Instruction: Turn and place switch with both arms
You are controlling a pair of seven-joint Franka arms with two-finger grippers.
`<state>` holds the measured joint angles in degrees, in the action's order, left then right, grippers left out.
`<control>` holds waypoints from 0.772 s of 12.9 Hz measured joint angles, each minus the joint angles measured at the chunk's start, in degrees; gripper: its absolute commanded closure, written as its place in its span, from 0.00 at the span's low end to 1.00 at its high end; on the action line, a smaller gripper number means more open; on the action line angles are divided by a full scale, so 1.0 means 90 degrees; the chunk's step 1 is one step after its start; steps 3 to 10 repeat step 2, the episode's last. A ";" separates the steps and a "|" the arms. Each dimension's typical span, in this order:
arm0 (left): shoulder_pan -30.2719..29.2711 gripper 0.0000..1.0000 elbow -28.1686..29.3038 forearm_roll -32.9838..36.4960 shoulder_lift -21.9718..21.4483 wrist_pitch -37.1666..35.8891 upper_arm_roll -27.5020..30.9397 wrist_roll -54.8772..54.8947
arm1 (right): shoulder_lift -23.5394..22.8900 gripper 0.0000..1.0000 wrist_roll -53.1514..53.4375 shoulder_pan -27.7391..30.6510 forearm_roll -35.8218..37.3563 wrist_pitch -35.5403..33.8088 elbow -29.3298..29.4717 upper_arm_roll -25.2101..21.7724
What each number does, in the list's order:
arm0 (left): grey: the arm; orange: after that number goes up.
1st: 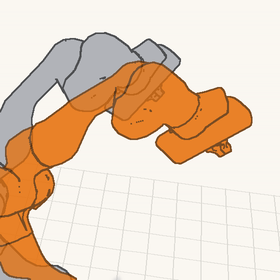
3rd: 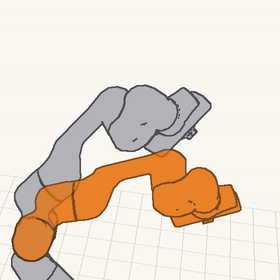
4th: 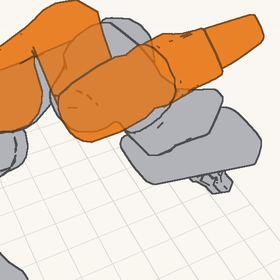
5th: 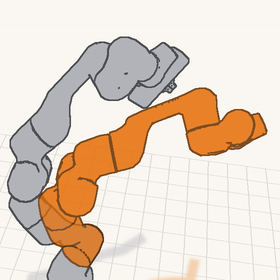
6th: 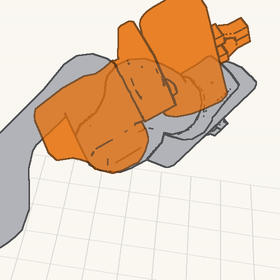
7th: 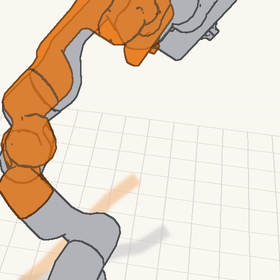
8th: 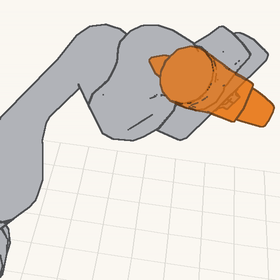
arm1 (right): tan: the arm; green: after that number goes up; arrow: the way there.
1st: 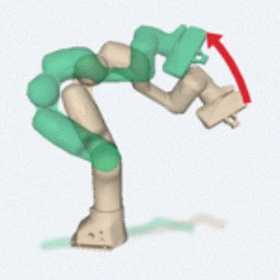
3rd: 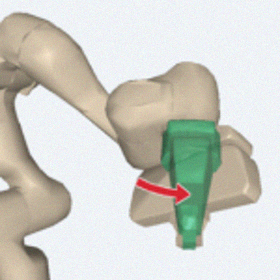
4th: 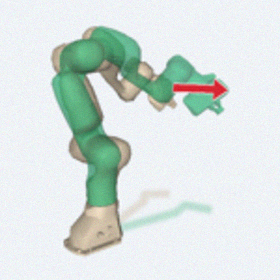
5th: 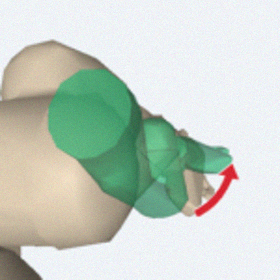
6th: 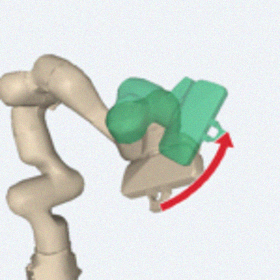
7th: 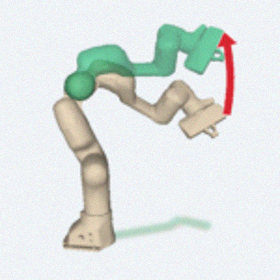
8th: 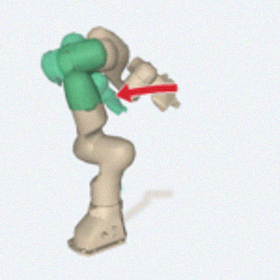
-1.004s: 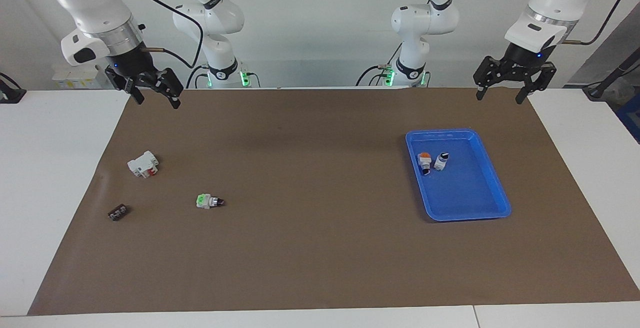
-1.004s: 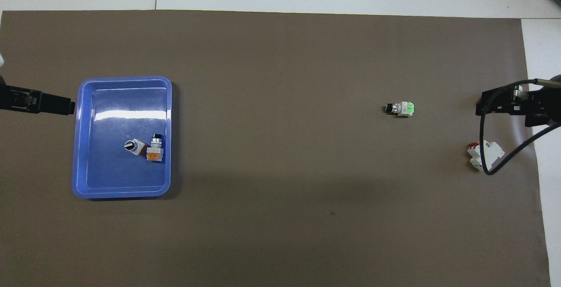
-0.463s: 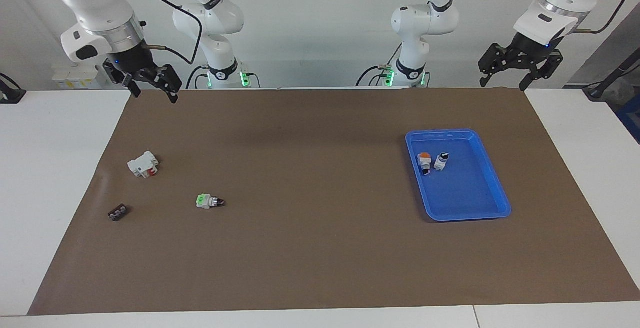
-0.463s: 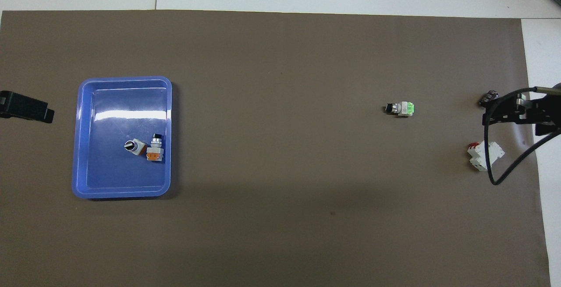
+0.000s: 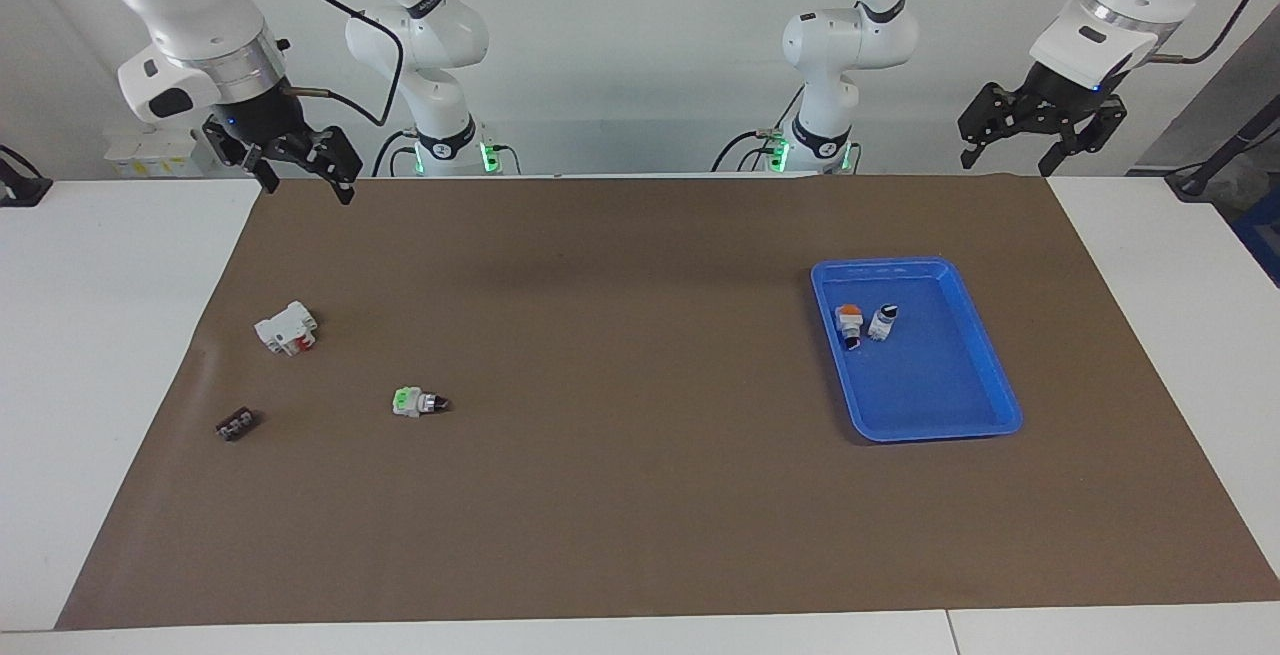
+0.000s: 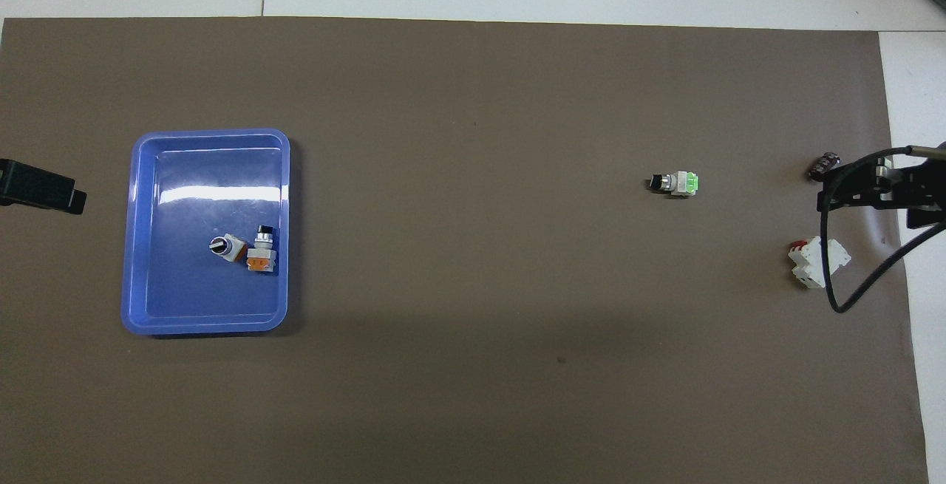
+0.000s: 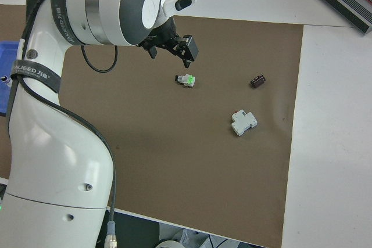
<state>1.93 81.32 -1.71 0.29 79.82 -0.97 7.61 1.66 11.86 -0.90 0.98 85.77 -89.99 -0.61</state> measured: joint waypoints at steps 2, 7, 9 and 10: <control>0.0000 0.00 0.0002 0.0000 0.0000 -0.0004 0.0000 -0.0002 | -0.0001 0.00 0.0000 -0.0002 0.0000 0.0001 0.0000 0.0003; 0.0000 0.00 0.0002 0.0000 0.0000 -0.0004 0.0000 -0.0002 | -0.0001 0.00 0.0000 -0.0002 0.0000 0.0001 0.0000 0.0003; 0.0000 0.00 0.0002 0.0000 0.0000 -0.0004 0.0000 -0.0002 | -0.0001 0.00 0.0000 -0.0002 0.0000 0.0001 0.0000 0.0003; 0.0000 0.00 0.0002 0.0000 0.0000 -0.0004 0.0000 -0.0002 | -0.0001 0.00 0.0000 -0.0002 0.0000 0.0001 0.0000 0.0003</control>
